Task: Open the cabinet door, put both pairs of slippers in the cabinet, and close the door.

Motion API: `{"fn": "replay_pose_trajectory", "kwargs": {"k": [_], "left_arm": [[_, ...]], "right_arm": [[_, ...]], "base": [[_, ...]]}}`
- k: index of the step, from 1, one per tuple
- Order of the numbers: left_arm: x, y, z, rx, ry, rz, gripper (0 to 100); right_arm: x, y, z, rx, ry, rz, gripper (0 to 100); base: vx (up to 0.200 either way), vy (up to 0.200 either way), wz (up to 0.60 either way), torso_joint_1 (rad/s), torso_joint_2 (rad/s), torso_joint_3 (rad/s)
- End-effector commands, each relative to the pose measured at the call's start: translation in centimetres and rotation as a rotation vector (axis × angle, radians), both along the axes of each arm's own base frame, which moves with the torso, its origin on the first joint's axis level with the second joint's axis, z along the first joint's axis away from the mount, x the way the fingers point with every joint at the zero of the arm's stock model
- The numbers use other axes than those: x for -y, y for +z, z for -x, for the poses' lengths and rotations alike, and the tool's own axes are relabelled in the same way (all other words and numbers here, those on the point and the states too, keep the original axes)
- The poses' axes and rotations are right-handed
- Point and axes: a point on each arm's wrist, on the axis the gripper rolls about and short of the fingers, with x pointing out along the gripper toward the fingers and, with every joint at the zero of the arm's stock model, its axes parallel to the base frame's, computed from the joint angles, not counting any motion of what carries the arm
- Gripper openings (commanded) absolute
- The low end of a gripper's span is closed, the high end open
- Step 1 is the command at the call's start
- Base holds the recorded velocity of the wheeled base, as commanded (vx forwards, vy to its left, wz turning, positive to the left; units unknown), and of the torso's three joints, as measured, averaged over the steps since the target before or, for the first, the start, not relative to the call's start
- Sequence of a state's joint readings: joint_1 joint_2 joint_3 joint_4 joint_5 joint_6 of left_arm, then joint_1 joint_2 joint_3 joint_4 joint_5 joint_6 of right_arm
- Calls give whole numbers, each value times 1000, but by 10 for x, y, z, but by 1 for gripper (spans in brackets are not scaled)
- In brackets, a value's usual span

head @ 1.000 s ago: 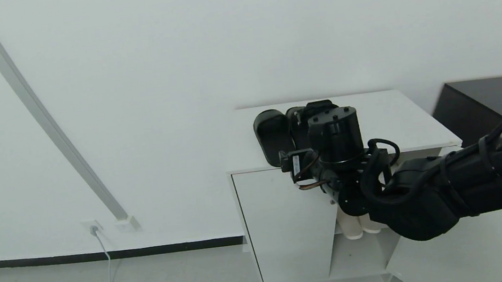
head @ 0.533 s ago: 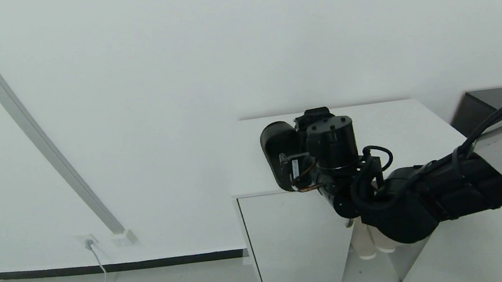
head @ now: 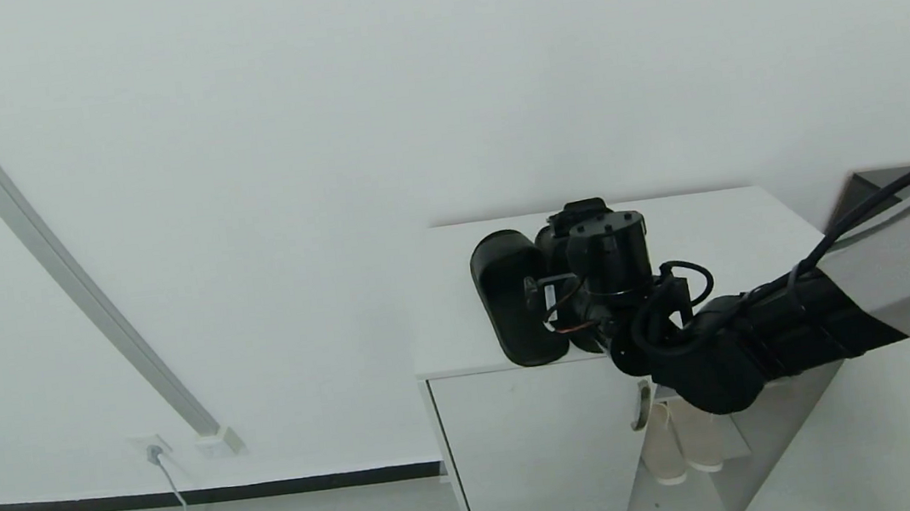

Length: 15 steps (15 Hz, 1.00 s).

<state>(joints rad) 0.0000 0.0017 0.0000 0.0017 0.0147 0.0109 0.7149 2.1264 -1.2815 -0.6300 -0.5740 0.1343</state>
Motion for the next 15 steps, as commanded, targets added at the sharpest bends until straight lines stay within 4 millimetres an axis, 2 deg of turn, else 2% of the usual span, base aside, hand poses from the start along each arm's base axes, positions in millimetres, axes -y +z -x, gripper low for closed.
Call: {"fn": "replay_pose_trajectory", "kwargs": {"k": [1,4,7,11,12,15], "left_arm": [[0,0,0,-1,1,2,0],[0,0,0,-1,1,2,0],[0,0,0,-1,1,2,0],[0,0,0,-1,2,2,0],[0,0,0,-1,2,3,0],[0,0,0,-1,1,3,0]], "right_arm": [[-2,-13,-20,-4,-19,16,100],[-8,-18,-37,14,-31,4,100],[-14,-15,-54,39,-43,-15,100],[-18,-9,-65,40,-51,-16,100],[-19,-11,-66,38,-51,-14,0],[-19,-13,-67,37,-51,-13,0]], "base": [[0,0,0,0,0,0],[0,0,0,0,0,0],[0,0,0,0,0,0],[0,0,0,0,0,0],[0,0,0,0,0,0],[0,0,0,0,0,0]]}}
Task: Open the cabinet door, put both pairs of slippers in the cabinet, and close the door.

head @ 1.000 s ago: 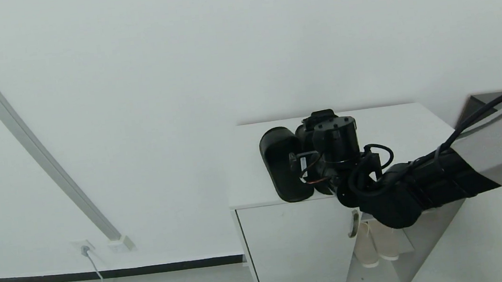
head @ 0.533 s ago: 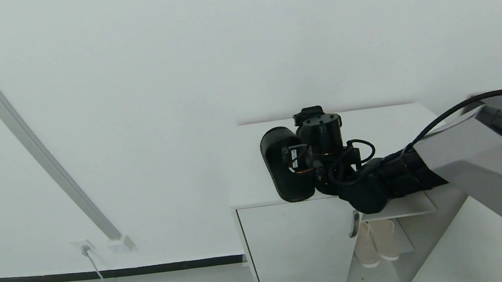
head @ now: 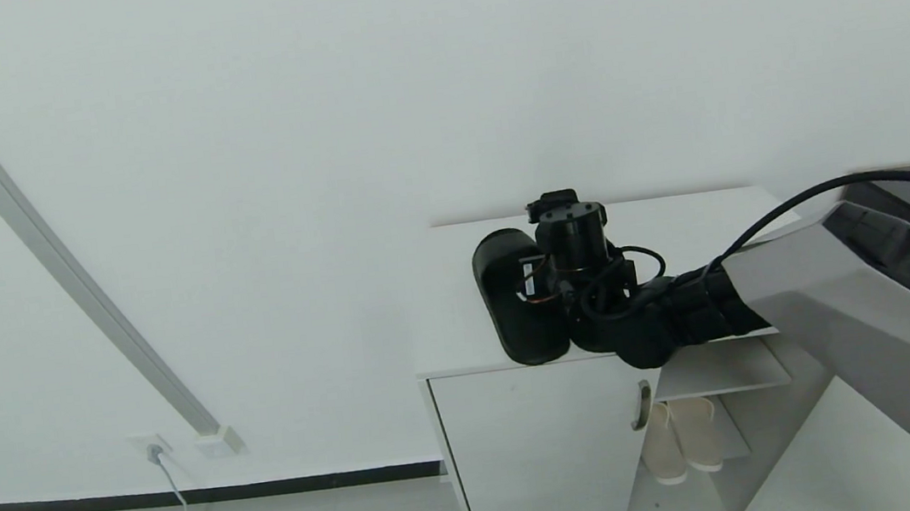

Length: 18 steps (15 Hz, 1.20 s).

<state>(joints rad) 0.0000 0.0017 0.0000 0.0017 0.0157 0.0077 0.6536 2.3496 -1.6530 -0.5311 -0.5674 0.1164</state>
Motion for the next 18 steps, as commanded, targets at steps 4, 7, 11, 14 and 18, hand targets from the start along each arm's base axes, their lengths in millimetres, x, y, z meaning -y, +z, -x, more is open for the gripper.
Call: {"fn": "replay_pose_trajectory", "kwargs": {"k": [4,7,11,14,18], "left_arm": [[0,0,0,-1,1,0,0],[0,0,0,-1,1,0,0],[0,0,0,-1,1,0,0],[0,0,0,-1,3,2,0],[0,0,0,-1,1,0,0]], "right_arm": [[1,3,2,6,0,-6,0],[8,24,27,12,19,-14,0],[32,40,89,14,101,-23,0],[63,38,131,-1,210,-29,0],[100,35,183,-42,432,-44,0]], "base": [[0,0,0,0,0,0],[0,0,0,0,0,0],[0,0,0,0,0,0],[0,0,0,0,0,0],[0,0,0,0,0,0]]}}
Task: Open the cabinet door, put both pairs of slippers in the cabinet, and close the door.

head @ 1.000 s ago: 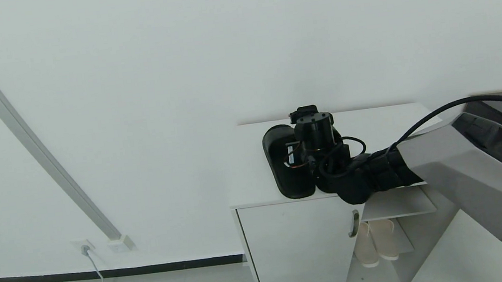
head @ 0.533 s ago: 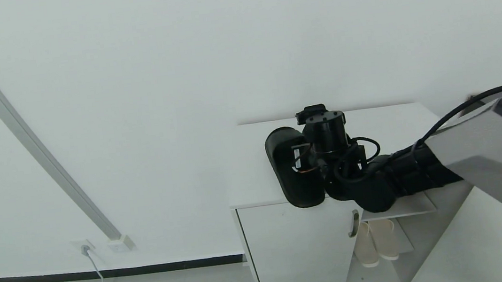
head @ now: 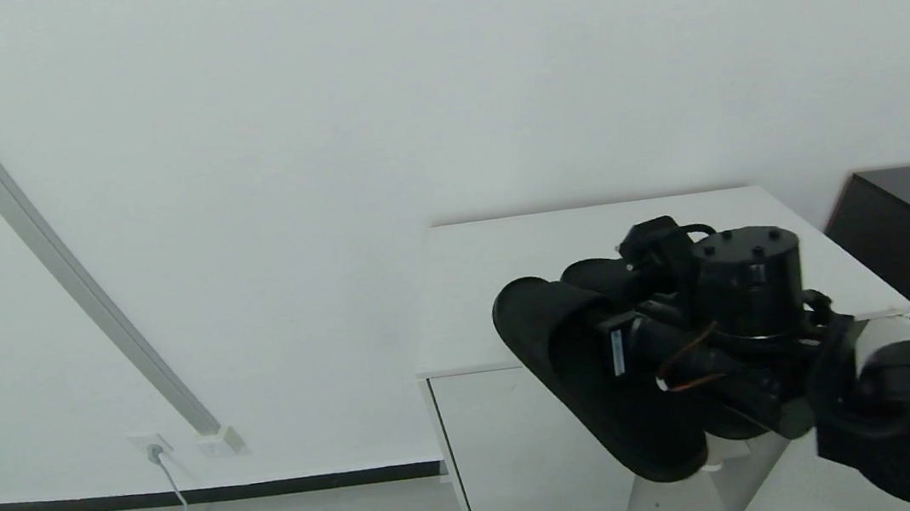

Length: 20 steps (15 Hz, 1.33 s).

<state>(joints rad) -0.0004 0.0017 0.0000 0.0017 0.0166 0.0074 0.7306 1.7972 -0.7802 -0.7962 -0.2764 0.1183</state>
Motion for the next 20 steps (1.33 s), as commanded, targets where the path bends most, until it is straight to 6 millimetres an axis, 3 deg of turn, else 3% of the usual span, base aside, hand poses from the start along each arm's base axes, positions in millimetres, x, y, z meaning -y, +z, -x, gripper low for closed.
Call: {"fn": "replay_pose_trajectory", "kwargs": {"k": [1,4,10,20], "left_arm": [[0,0,0,-1,1,0,0],[0,0,0,-1,1,1,0],[0,0,0,-1,1,3,0],[0,0,0,-1,1,1,0]], "right_arm": [[29,16,41,20,117,-46,0],[33,14,59,21,178,-19,0],[28,7,68,17,218,18,0],[23,-1,75,-7,251,42,0]], "base": [[0,0,0,0,0,0],[0,0,0,0,0,0],[0,0,0,0,0,0],[-200,0,0,3,1,3]]}}
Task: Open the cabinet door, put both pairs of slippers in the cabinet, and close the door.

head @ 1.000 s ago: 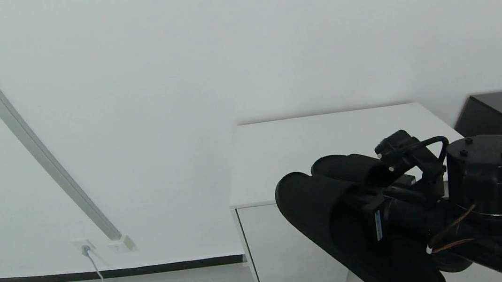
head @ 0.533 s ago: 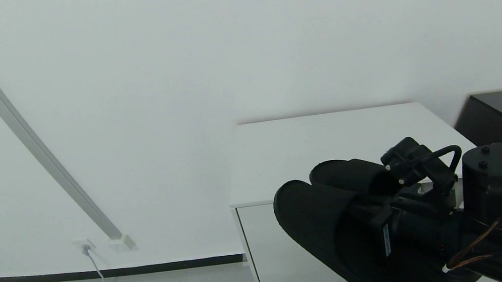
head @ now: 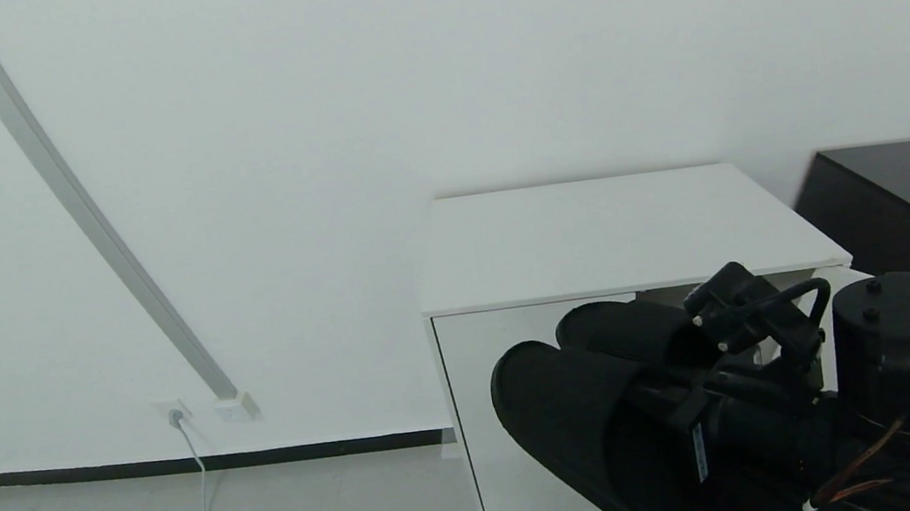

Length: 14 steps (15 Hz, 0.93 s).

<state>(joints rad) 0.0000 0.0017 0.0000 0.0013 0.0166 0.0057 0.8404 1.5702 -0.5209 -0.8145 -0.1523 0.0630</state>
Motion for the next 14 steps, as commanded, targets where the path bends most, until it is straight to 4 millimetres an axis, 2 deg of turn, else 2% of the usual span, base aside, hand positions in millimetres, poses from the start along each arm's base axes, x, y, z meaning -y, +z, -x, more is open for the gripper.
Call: {"fn": "replay_pose_trajectory", "kwargs": {"k": [1,4,7,14], "left_arm": [[0,0,0,-2,0,0,0],[0,0,0,-2,0,0,0],[0,0,0,0,6,-3,0],[0,0,0,-2,5,0,0]], "right_arm": [[-3,-3,2,-6,11,7,0],[-2,-13,3,-38,13,35,0],[-1,-10,3,-26,11,25,0],[-5,-16,0,-35,9,29,0]], "base": [[0,0,0,0,0,0],[0,0,0,0,0,0],[0,0,0,0,0,0],[0,0,0,0,0,0]]}}
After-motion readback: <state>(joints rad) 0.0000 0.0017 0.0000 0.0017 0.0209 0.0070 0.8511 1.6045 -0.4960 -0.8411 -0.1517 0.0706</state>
